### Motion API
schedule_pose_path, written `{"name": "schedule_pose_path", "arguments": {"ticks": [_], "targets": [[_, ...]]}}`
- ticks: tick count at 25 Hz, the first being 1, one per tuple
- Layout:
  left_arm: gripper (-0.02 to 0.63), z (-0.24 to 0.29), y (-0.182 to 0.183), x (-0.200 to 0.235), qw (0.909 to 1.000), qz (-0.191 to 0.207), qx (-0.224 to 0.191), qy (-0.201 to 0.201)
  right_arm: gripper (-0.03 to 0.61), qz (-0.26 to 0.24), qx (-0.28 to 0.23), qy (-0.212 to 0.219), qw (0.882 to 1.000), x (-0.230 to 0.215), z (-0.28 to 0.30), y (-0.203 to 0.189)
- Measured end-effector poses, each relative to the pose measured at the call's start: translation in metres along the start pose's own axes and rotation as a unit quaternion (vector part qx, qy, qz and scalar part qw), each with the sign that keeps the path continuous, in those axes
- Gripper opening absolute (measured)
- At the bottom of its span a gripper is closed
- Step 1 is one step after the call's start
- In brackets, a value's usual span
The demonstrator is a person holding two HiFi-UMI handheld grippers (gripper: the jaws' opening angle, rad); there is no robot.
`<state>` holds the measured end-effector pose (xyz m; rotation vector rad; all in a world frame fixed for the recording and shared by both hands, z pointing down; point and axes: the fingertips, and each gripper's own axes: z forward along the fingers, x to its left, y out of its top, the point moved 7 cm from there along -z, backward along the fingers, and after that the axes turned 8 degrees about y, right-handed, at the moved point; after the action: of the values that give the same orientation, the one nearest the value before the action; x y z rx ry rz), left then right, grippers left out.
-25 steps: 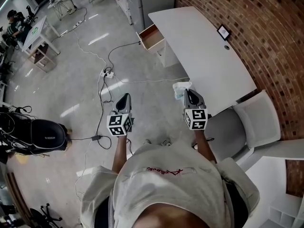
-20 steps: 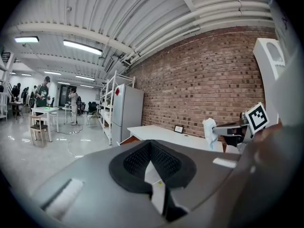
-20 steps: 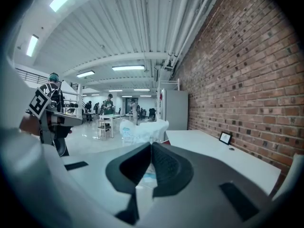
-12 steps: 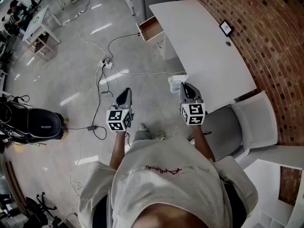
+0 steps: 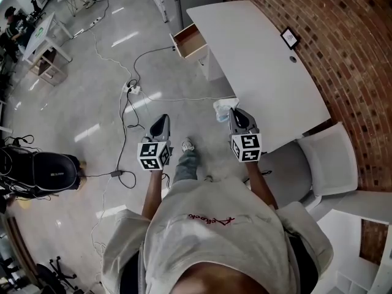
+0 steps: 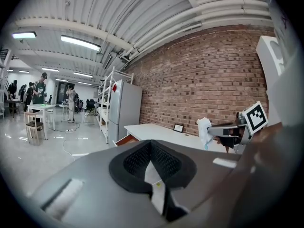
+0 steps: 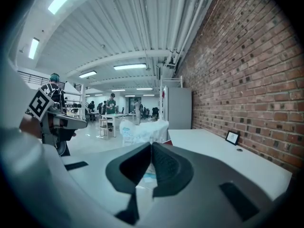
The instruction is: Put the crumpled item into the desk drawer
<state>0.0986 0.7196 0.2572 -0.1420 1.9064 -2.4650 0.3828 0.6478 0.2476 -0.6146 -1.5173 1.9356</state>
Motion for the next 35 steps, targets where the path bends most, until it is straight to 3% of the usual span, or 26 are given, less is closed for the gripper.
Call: {"name": "schedule_pose_path", "arguments": {"ticks": [20, 27, 35], "targets": [[0.009, 0.223, 0.090, 0.132, 0.9991, -0.017, -0.024, -0.032, 0.015, -0.024, 0.009, -0.016, 1.000, -0.074, 0.235, 0.084], [0.009, 0.278, 0.100, 0.171, 0.9987, -0.012, -0.023, -0.044, 0.015, -0.023, 0.009, -0.023, 0.999, -0.086, 0.297, 0.092], [0.009, 0.303, 0.094, 0.202, 0.9988, -0.014, -0.005, -0.047, 0.015, -0.011, 0.034, -0.031, 0.999, -0.087, 0.329, 0.080]]}}
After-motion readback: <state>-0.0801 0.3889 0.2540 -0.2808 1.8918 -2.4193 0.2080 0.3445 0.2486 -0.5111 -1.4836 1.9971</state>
